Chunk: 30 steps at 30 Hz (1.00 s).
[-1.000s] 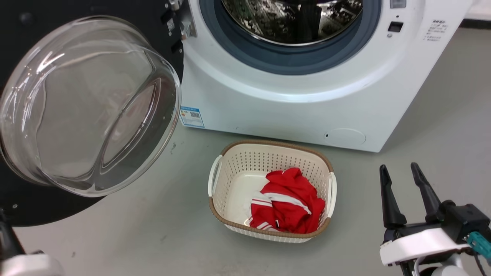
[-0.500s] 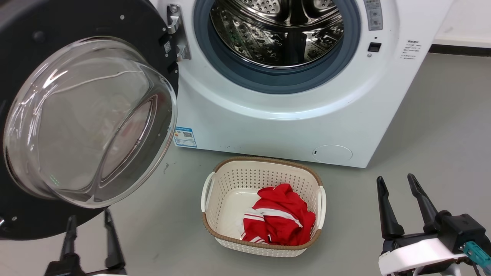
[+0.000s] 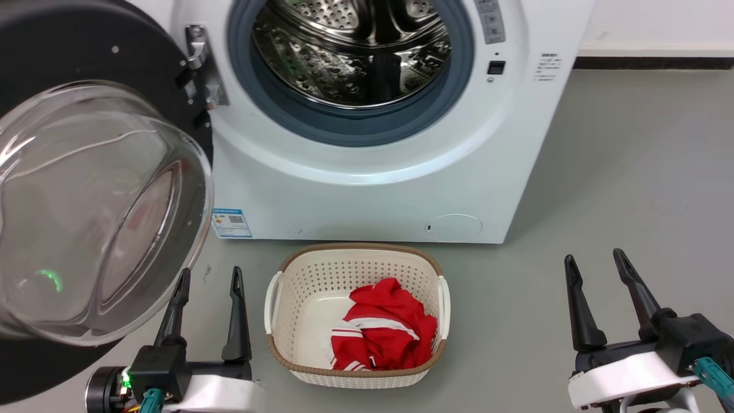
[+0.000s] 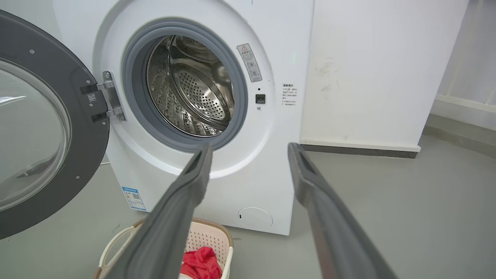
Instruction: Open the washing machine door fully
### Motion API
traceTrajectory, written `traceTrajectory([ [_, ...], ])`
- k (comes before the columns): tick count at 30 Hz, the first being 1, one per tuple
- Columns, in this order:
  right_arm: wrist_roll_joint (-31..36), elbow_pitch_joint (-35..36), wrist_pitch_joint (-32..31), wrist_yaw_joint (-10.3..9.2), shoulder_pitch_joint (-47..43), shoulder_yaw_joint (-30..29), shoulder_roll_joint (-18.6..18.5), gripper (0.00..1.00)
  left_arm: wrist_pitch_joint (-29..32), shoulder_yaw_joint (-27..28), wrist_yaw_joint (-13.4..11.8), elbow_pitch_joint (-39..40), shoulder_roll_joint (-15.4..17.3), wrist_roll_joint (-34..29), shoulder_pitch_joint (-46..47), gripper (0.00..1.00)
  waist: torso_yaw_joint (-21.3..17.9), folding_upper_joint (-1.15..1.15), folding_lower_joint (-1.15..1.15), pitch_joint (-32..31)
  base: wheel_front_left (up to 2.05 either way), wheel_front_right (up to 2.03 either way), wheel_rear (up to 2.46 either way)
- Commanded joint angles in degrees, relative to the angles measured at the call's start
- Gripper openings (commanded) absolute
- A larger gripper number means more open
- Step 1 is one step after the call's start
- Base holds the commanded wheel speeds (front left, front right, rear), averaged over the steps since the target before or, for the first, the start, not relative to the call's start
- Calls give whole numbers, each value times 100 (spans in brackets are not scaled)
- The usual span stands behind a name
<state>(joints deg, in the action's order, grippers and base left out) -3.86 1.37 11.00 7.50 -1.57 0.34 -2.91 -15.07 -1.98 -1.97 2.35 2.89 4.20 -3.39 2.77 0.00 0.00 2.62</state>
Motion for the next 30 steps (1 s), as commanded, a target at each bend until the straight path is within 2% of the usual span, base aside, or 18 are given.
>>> traceTrajectory([
  [1, 28, 38, -10, -2, -68, -9, 7, 100, -13, -7, 17, -22, 1, -11, 78, 100, -99, 0, 0, -24, 0, 0, 0],
  [12, -73, -22, -20, -2, -183, 13, 7, 100, -13, 131, 18, -148, 2, -94, 37, 100, -298, 0, 0, -50, 0, 0, 0],
  [30, -212, -132, 58, -2, -190, 13, 7, 100, -13, 161, 80, -208, 0, -100, -10, 100, -323, 0, 0, -97, 0, 0, 0],
])
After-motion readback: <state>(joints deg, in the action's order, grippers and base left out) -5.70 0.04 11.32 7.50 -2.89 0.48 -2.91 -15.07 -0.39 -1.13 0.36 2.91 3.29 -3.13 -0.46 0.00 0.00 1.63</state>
